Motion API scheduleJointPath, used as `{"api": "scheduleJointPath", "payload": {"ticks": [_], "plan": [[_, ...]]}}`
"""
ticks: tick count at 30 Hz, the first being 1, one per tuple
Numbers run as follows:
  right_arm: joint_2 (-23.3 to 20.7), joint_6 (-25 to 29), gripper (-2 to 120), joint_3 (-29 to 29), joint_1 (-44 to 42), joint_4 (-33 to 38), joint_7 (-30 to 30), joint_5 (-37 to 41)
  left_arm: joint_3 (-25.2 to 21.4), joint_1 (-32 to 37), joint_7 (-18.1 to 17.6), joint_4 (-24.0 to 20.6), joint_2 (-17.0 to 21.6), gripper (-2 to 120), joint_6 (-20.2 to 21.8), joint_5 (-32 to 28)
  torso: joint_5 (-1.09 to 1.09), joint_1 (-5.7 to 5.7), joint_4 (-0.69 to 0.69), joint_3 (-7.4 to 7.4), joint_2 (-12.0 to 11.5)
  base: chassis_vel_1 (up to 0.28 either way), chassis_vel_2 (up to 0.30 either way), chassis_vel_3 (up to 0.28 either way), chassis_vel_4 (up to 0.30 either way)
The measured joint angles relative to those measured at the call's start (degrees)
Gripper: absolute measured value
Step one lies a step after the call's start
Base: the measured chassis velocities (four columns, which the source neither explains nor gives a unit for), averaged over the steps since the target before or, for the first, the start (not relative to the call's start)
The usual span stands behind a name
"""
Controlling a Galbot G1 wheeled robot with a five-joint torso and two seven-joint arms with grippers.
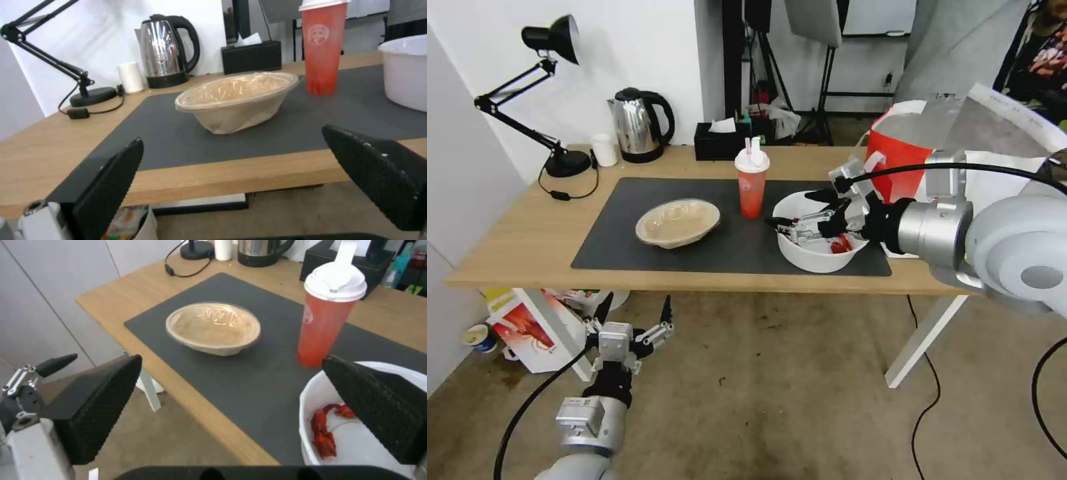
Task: Pick up the trash from the table and place it into the takeout bag.
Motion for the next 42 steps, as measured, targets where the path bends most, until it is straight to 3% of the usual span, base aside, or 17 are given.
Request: {"api": "scheduleJointPath", "payload": {"ticks": [42], "plan": [[-1.4, 0.2, 100, 0.4, -0.8, 0.8, -0.1, 0.9, 0.0, 0.0, 0.0, 0.0, 0.0, 100, 0.0, 0.0, 0.0, 0.0, 0.0, 0.0, 0.0, 0.0, 0.0, 0.0, 0.0]]}}
